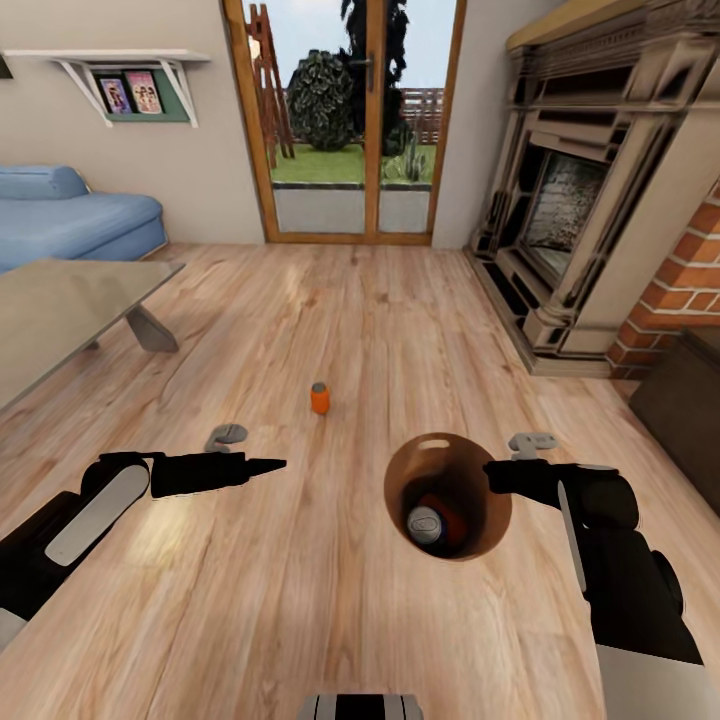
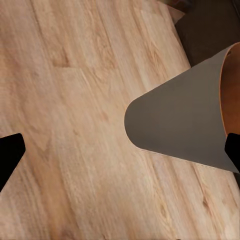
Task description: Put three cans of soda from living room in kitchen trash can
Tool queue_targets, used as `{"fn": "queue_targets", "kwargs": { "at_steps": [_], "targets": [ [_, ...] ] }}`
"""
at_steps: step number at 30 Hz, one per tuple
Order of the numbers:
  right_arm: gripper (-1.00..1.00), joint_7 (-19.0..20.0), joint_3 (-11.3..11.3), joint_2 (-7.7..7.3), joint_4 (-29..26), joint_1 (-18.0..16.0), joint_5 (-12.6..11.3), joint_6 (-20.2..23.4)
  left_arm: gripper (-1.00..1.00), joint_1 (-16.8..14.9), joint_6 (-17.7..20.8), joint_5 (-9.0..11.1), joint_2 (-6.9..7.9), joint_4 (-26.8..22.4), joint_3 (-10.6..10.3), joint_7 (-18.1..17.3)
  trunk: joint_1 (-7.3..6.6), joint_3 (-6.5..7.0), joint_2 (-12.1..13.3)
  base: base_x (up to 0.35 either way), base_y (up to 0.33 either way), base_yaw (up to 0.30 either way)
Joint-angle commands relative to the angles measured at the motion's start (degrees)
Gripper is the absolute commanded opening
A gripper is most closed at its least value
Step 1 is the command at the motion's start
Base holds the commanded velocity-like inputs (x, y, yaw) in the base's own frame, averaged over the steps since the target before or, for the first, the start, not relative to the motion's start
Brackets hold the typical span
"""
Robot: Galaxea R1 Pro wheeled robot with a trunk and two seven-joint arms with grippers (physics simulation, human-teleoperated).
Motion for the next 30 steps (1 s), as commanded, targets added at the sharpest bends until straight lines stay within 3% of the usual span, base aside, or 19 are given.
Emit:
{"fn": "queue_targets", "kwargs": {
  "at_steps": [1, 30],
  "targets": [
    [-1.00, 0.0, 0.0, 0.00, 0.0, 0.0, -1.3, 0.2, 1.00, 0.0, 0.0, 0.0, 0.00, 0.0, 0.0, 0.0, -0.01, 0.01, 0.0, 0.338, 0.000, 0.000],
    [-1.00, 0.0, -0.4, 0.08, 0.0, 0.0, -1.3, 0.2, 1.00, 0.0, 0.0, 0.2, 0.00, 0.1, 0.0, 0.0, -0.01, 0.01, 0.0, 0.338, 0.000, 0.000]
  ]
}}
